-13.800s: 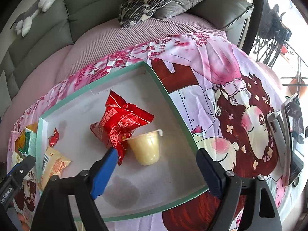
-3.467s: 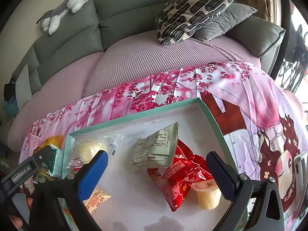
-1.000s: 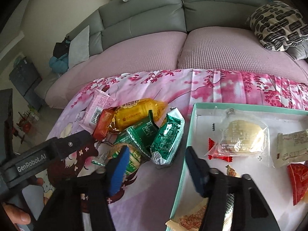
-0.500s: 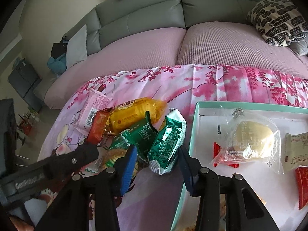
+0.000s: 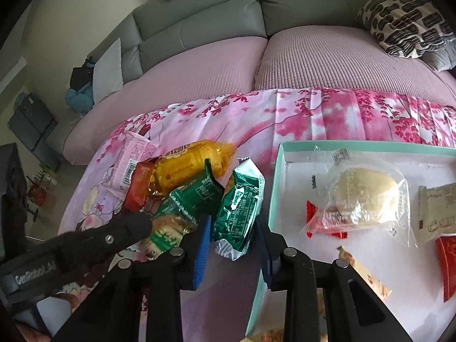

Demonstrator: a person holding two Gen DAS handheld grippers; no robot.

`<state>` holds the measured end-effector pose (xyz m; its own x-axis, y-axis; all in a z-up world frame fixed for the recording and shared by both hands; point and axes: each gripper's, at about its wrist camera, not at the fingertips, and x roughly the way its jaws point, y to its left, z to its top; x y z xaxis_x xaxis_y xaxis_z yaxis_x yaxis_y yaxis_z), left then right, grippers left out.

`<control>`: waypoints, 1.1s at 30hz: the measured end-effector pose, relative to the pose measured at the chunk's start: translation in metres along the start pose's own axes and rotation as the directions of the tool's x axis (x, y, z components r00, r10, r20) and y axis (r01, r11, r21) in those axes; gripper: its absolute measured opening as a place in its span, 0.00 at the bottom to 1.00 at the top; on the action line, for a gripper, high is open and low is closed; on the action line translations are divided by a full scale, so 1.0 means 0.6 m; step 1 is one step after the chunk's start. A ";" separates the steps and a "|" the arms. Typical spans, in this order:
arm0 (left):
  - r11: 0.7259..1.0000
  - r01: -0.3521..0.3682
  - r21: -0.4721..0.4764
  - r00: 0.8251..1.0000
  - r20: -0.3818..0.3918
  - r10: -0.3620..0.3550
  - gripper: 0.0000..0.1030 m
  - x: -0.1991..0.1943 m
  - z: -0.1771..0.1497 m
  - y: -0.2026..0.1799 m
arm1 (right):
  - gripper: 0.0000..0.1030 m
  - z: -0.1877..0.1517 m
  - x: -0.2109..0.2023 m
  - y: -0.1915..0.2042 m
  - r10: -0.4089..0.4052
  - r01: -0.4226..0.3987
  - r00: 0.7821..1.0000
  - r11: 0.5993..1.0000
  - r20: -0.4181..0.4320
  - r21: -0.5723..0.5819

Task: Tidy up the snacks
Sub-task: 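Grasp the clear cookie-stick bag with the left tool while the right grasps the green foil packet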

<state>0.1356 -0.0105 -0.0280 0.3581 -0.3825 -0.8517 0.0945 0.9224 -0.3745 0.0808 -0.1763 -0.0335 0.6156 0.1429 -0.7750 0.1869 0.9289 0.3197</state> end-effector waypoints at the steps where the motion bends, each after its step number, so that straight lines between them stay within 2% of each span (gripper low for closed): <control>1: 1.000 0.005 0.003 1.000 -0.004 -0.005 0.96 0.001 -0.001 -0.002 | 0.31 -0.001 -0.003 0.000 0.001 -0.001 1.000 1.000 0.000 0.001; 7: 0.999 0.034 0.040 0.999 -0.033 -0.033 0.90 0.011 -0.005 -0.020 | 0.31 -0.012 -0.012 0.001 0.009 -0.009 1.000 1.000 -0.011 0.001; 8: 0.998 0.041 0.044 0.999 -0.038 -0.039 0.84 0.013 -0.006 -0.023 | 0.31 -0.014 -0.013 0.002 0.009 -0.009 1.000 1.000 -0.013 -0.001; 10: 0.998 0.050 0.042 0.998 -0.051 -0.048 0.79 0.020 -0.007 -0.025 | 0.31 -0.019 -0.016 0.003 0.008 -0.009 1.000 1.000 -0.016 -0.006; 13: 0.999 0.041 0.035 0.997 -0.069 -0.039 0.77 0.030 -0.009 -0.024 | 0.31 -0.022 -0.018 0.006 0.004 -0.004 1.000 1.000 -0.021 -0.015; 20: 0.998 0.052 0.025 0.995 -0.086 -0.049 0.54 0.041 -0.012 -0.023 | 0.31 -0.021 -0.013 0.007 0.004 -0.004 1.000 1.000 -0.025 -0.019; 23: 0.998 0.047 0.035 0.996 -0.083 -0.044 0.42 0.039 -0.014 -0.024 | 0.31 -0.021 -0.012 0.007 0.003 -0.004 1.000 1.000 -0.026 -0.019; 33: 0.996 0.061 0.062 0.998 -0.020 -0.060 0.28 0.008 -0.010 -0.035 | 0.29 -0.019 -0.027 0.008 -0.009 0.009 1.000 1.000 -0.006 -0.028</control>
<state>0.1296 -0.0321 -0.0267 0.3332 -0.4383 -0.8348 0.1734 0.8988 -0.4027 0.0631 -0.1703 -0.0258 0.6095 0.1365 -0.7810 0.1710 0.9393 0.2976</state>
